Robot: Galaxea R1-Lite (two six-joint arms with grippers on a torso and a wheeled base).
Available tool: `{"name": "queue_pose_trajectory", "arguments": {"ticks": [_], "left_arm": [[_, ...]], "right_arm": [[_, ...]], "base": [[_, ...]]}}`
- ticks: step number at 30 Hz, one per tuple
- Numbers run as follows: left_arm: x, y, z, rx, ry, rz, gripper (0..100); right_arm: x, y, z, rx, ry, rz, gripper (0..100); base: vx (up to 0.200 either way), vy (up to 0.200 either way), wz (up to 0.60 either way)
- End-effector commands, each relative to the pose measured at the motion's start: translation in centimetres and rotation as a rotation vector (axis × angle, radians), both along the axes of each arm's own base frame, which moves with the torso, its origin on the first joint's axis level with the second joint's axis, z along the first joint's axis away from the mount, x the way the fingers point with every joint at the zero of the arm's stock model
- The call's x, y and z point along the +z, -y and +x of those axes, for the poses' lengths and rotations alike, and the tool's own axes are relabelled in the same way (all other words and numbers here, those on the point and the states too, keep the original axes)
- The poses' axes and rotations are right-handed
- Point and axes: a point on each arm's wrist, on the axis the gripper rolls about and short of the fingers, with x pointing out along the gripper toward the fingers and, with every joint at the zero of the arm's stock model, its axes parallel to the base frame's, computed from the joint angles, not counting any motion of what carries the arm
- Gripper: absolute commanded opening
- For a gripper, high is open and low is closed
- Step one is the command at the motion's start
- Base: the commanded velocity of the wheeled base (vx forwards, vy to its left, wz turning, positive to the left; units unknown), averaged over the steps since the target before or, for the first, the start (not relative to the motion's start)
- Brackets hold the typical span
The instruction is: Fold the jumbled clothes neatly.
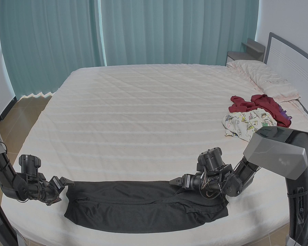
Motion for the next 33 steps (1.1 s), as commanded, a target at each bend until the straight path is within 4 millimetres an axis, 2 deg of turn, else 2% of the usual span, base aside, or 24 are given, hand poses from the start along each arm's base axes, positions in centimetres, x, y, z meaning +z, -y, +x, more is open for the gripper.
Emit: {"name": "queue_pose_trajectory", "arguments": {"ticks": [1, 4, 12, 17, 23, 25, 30, 32, 33], "left_arm": [[-0.1, 0.0, 0.0, 0.001, -0.002, -0.001, 100], [-0.2, 0.0, 0.0, 0.001, -0.006, -0.002, 100], [-0.2, 0.0, 0.1, 0.002, -0.005, 0.000, 100], [-0.2, 0.0, 0.1, 0.001, -0.006, -0.002, 100], [-0.2, 0.0, 0.0, 0.002, -0.006, -0.001, 100], [-0.2, 0.0, 0.0, 0.002, -0.006, -0.001, 100], [-0.2, 0.0, 0.1, 0.002, -0.005, 0.000, 100], [-0.2, 0.0, 0.0, 0.002, -0.006, -0.001, 100], [-0.2, 0.0, 0.0, 0.002, -0.006, -0.001, 100]], "right_arm": [[0.8, -1.0, 1.5, -0.027, 0.043, 0.046, 100], [0.9, -1.8, 2.1, -0.068, 0.057, 0.080, 100], [-0.3, -3.4, 1.9, -0.072, 0.154, 0.096, 100], [0.3, -3.2, 1.6, -0.077, 0.144, 0.061, 100], [3.4, -3.0, 1.3, -0.076, 0.193, 0.098, 100], [3.8, -3.1, 1.2, -0.072, 0.200, 0.104, 100], [3.3, -3.4, 1.6, -0.089, 0.218, 0.128, 100], [3.1, -2.9, 1.6, -0.099, 0.219, 0.120, 100], [2.6, -1.4, 1.6, -0.120, 0.198, 0.086, 100]], "base": [[0.000, 0.000, 0.00], [0.000, 0.000, 0.00], [0.000, 0.000, 0.00], [0.000, 0.000, 0.00], [0.000, 0.000, 0.00], [0.000, 0.000, 0.00], [0.000, 0.000, 0.00], [0.000, 0.000, 0.00], [0.000, 0.000, 0.00]]}}
